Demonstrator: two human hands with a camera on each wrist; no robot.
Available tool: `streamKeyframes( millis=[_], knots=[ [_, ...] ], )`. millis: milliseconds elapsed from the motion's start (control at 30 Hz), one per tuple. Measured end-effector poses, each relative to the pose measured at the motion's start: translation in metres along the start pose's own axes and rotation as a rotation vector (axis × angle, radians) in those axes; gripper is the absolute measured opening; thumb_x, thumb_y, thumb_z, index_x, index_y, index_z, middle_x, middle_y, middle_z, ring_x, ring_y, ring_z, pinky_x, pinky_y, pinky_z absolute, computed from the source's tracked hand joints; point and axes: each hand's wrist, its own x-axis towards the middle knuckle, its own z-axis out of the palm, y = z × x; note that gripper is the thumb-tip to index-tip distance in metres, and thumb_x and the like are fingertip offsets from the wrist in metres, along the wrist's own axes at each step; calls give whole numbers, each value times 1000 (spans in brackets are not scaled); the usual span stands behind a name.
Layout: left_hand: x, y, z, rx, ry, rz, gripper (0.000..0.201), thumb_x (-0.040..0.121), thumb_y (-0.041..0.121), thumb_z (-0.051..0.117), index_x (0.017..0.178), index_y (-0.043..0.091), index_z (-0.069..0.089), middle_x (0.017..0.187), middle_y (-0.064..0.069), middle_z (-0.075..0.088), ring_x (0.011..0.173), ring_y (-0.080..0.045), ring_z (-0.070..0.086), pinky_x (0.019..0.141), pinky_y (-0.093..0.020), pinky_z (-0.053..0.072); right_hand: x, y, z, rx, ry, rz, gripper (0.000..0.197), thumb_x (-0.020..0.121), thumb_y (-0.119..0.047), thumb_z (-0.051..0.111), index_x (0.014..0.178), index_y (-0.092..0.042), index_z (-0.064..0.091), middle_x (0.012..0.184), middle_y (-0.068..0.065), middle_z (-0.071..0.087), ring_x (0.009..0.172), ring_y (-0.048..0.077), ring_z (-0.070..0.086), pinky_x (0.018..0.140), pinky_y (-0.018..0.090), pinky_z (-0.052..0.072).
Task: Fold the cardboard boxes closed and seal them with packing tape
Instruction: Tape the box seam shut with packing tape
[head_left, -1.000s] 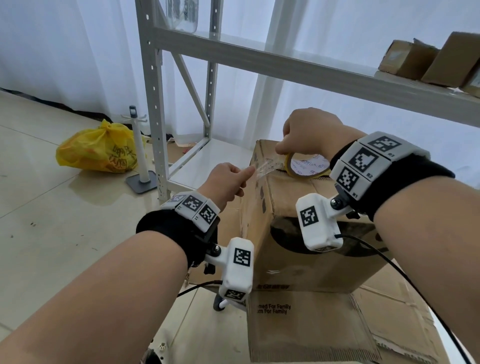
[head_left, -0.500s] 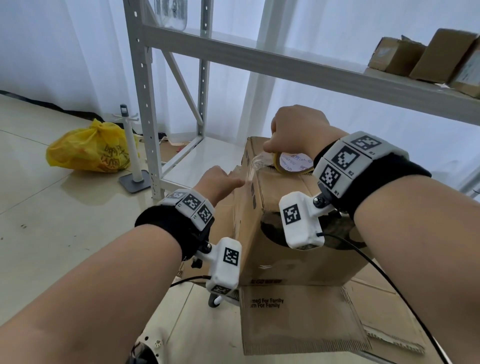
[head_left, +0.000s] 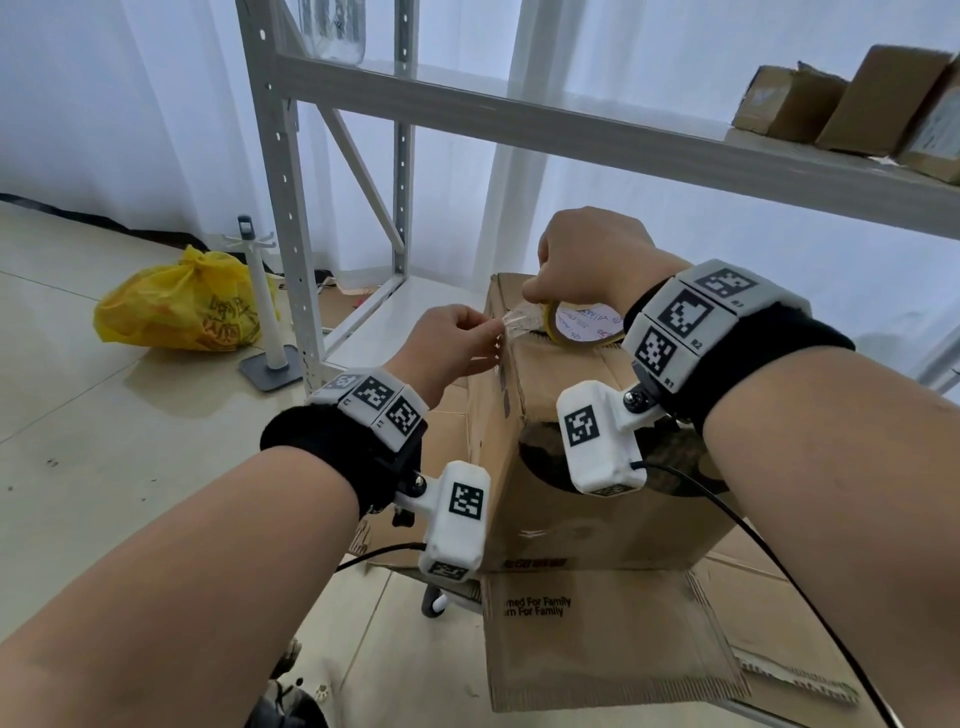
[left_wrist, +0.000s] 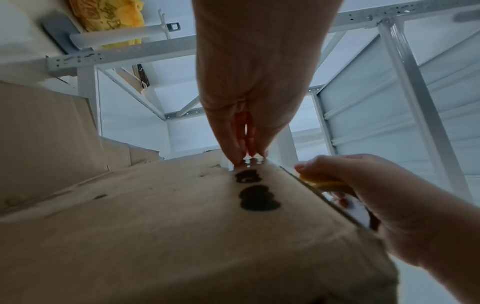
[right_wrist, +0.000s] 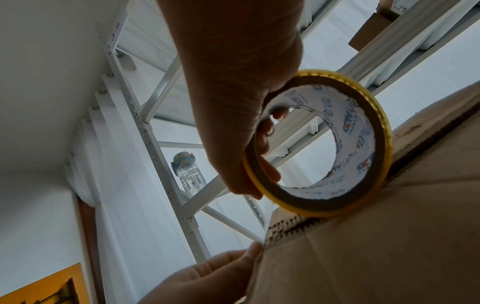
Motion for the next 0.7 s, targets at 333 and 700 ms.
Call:
streamKeyframes(
  millis=[333,700],
  knots=[
    [-26,28,3,55,-136,-151,28,99,14,39,124,19,50,108,-8,59,99,-20,58,80,-36,55,-6,-3,-1,3,26,13,30,79,-37,62,83,-9,69,75,3,62,73,22,58,58,27,38],
    [-37,30,12,291,-274,-164,72,95,64,11,151,20,18,157,2,21,145,-19,16,114,-34,15,-11,-7,0,-21,58,15,29,80,-40,61,84,-12,67,77,2,64,77,21,62,67,32,48]
  ],
)
